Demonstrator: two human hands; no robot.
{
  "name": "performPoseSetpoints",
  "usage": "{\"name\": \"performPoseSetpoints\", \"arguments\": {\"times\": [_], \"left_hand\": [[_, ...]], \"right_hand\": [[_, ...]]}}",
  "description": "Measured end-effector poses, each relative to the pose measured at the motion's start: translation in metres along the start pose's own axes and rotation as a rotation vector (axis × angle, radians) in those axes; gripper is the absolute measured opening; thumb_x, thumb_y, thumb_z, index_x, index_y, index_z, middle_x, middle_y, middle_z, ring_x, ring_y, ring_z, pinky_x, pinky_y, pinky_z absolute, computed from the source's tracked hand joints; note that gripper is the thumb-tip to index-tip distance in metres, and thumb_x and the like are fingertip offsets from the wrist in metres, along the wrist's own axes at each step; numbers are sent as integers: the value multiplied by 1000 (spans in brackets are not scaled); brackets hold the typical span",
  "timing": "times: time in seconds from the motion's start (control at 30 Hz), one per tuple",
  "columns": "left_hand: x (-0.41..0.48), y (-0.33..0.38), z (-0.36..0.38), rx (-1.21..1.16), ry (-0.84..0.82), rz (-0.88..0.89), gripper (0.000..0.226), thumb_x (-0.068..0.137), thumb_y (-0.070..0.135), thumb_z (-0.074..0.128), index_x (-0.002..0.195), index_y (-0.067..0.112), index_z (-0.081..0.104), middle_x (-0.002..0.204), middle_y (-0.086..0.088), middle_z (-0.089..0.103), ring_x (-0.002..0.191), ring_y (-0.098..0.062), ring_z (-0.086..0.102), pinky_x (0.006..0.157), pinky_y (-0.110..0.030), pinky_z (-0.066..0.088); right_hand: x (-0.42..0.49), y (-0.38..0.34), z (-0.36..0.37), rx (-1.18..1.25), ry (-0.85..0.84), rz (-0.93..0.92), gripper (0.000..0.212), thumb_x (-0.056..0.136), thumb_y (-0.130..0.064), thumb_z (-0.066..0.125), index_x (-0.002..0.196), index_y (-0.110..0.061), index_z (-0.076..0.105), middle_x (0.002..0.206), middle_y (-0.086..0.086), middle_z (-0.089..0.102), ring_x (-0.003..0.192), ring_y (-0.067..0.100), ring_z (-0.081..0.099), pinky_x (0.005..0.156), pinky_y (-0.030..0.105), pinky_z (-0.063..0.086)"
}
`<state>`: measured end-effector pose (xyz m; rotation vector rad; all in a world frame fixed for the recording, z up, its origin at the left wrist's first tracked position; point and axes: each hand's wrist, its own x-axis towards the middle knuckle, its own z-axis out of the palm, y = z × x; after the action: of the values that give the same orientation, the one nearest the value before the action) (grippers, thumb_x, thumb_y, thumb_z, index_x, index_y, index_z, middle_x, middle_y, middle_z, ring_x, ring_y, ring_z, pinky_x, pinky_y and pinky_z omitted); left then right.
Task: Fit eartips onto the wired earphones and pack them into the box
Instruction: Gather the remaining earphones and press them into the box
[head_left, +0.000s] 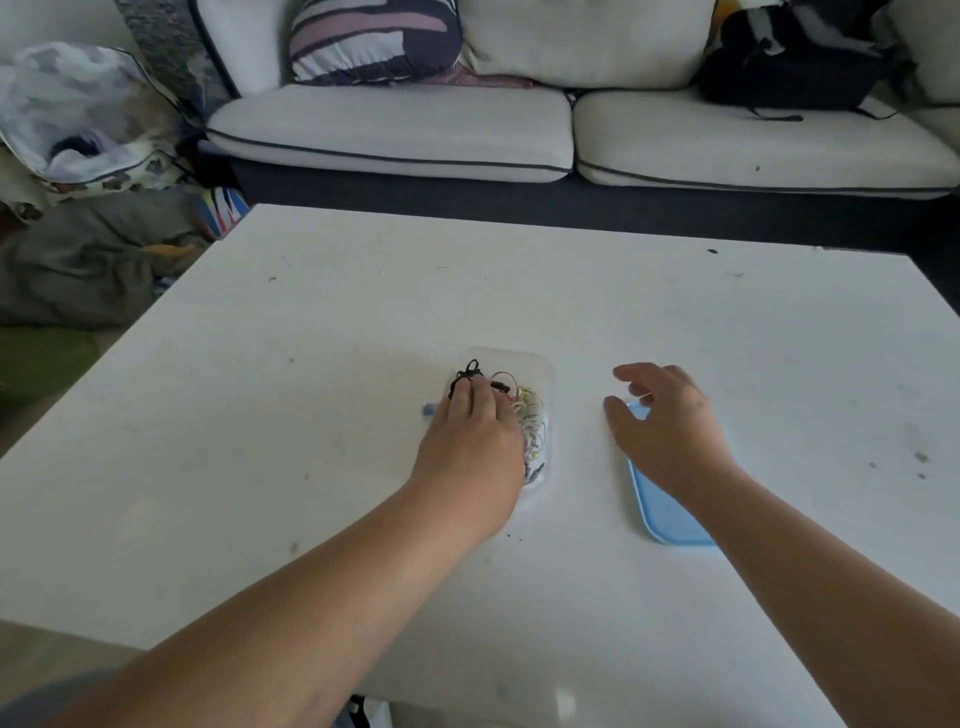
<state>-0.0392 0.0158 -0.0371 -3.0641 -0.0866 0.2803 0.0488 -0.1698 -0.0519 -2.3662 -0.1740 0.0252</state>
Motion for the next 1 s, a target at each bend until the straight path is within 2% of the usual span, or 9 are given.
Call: {"name": "performPoseSetpoints", "arguments": {"times": [0.1,0.23,0.33,0.5,0.6,0.67,0.73,0.83,1.0], "left_hand": [[-4,20,-3,-80,-17,-73,67,99,25,43,155,-5,22,164,-27,17,154,-43,11,126,-50,16],[2,26,-11,-133,100,-54,51,94,24,45,143,11,39,152,-17,36,142,-38,32,109,-49,35],[15,-1,-24,-125,232,-70,38,88,15,51,125,10,47,128,-12,50,121,-35,48,90,-45,46],[20,-49,-16,-367,-41,-265,22,88,5,52,110,11,52,99,-9,62,88,-30,59,69,-33,43],[20,-66,-7,-486,0,-268,16,89,11,57,103,17,63,90,-6,70,82,-28,65,60,-30,45],[17,-71,-8,-532,39,-286,19,91,9,58,103,19,68,89,-6,72,81,-28,66,60,-29,47],[15,-75,-9,-567,52,-301,25,93,9,56,109,20,72,100,-7,75,90,-30,68,68,-31,52],[9,-75,-16,-566,115,-304,32,93,15,57,121,23,70,116,-5,74,103,-28,68,88,-35,56],[7,-58,-34,-662,203,-240,24,92,14,59,109,22,73,99,0,76,83,-25,72,83,-38,60]], "right_hand": [[-1,23,-15,-235,-81,165,58,95,-30,61,150,-21,44,151,9,40,142,32,32,112,43,35],[-4,39,-27,-337,-99,282,61,97,-36,55,152,-18,36,161,10,28,150,33,18,119,47,25],[-3,45,-32,-376,-105,352,45,95,-27,54,134,-8,45,146,17,40,139,37,31,109,45,34],[2,54,-30,-418,-116,471,40,90,-15,57,127,-1,49,132,20,45,125,40,42,99,41,41],[9,58,-24,-334,-68,494,33,85,-8,57,117,-1,56,124,20,51,116,40,50,90,40,45],[12,59,-21,-263,-35,505,25,78,-3,54,101,-1,63,105,20,61,89,35,58,68,32,47],[12,57,-19,-209,-28,525,17,71,2,49,80,-6,60,70,13,55,56,26,45,49,24,35],[10,49,-16,-172,-38,524,15,65,1,46,69,-13,49,58,5,39,53,21,33,47,22,28],[11,33,-20,-16,26,484,23,75,3,43,61,-15,39,56,4,35,49,20,30,49,24,28]]}}
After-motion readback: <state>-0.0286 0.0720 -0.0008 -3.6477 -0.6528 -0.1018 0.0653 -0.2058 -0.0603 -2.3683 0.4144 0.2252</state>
